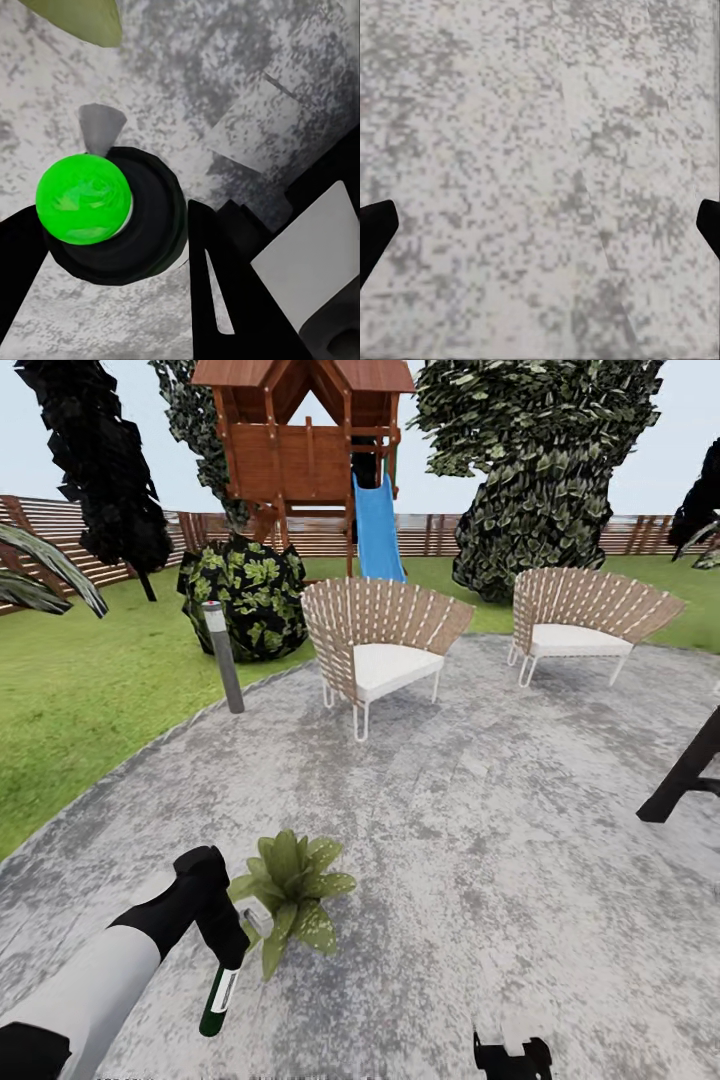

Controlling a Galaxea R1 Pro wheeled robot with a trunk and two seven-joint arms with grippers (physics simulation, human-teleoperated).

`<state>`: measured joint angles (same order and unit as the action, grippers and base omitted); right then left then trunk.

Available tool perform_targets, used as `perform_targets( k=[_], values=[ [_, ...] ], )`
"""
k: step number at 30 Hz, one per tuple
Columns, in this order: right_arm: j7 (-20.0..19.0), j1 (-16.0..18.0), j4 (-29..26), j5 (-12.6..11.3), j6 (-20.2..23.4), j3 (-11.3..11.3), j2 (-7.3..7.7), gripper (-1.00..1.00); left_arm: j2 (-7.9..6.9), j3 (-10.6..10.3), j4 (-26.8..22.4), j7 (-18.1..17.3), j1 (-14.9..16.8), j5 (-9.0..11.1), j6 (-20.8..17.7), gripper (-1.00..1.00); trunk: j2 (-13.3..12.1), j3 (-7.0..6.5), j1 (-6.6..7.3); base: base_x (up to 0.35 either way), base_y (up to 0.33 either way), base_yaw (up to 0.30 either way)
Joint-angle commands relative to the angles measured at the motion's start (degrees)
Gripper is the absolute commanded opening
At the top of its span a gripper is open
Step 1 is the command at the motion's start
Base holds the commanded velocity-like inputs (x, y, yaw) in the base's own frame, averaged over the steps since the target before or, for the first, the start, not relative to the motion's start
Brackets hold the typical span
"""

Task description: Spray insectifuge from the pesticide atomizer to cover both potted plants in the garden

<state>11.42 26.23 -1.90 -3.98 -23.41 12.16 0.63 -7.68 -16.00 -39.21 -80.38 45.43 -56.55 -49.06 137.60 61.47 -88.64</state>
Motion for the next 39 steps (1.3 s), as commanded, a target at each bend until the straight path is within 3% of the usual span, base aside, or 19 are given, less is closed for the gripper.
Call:
perform_targets(
  k=[1, 11, 17, 21, 25, 27, 30, 35, 39],
  values=[
    [0.18, 0.04, 0.05, -0.42, -0.16, 0.49, -0.01, 1.0, -0.06, -0.18, -0.05, -0.48, 0.01, -0.31, -0.6, -1.0, 0.02, 0.05, 0.04, -0.249, 0.239, -0.268],
    [0.18, 0.04, 0.05, -0.42, -0.16, 0.49, -0.01, 1.0, -0.09, -0.18, 0.18, -0.48, 0.01, -0.33, -0.75, -1.0, 0.02, 0.05, 0.04, -0.058, 0.287, -0.253],
    [0.18, 0.04, 0.05, -0.42, -0.17, 0.49, -0.01, 1.0, -0.11, -0.25, 0.35, -0.42, -0.14, -0.58, -0.73, -1.0, 0.02, 0.05, 0.04, 0.028, 0.255, -0.026],
    [0.18, 0.04, 0.05, -0.42, -0.19, 0.49, -0.01, 1.0, -0.25, -0.18, 0.29, -0.01, -2.85, -0.65, -0.69, -1.0, 0.02, 0.05, 0.04, 0.006, 0.031, -0.067],
    [0.18, 0.04, 0.05, -0.42, -0.2, 0.49, -0.01, 1.0, 0.12, -0.13, 0.36, 5.87, -3.28, -0.08, -0.75, -1.0, 0.02, 0.05, 0.04, 0.0, 0.002, -0.237],
    [0.18, 0.04, 0.05, -0.42, -0.2, 0.49, -0.01, 1.0, 0.72, -0.21, 0.36, 7.74, -3.33, 1.8, -0.77, -1.0, 0.02, 0.05, 0.04, 0.0, 0.0, -0.212],
    [0.18, 0.04, 0.1, -0.38, -0.22, 0.54, -0.01, 1.0, 0.87, -0.19, 1.08, 8.16, -3.43, 3.43, -0.77, -1.0, 0.02, 0.05, 0.04, 0.0, 0.0, -0.05],
    [0.18, 0.04, 0.22, -0.32, -0.23, 0.56, 0.07, 1.0, -0.04, -0.02, 3.4, 10.15, -4.45, 3.6, -0.78, -1.0, 0.02, 0.05, 0.04, 0.0, 0.0, -0.004],
    [0.1, 0.04, 0.23, -0.37, -0.15, 0.58, 0.0, 1.0, 0.07, 2.91, 5.13, 14.75, -6.61, 3.64, -0.78, -1.0, 0.02, 0.05, 0.04, 0.0, 0.0, 0.0]
  ],
)
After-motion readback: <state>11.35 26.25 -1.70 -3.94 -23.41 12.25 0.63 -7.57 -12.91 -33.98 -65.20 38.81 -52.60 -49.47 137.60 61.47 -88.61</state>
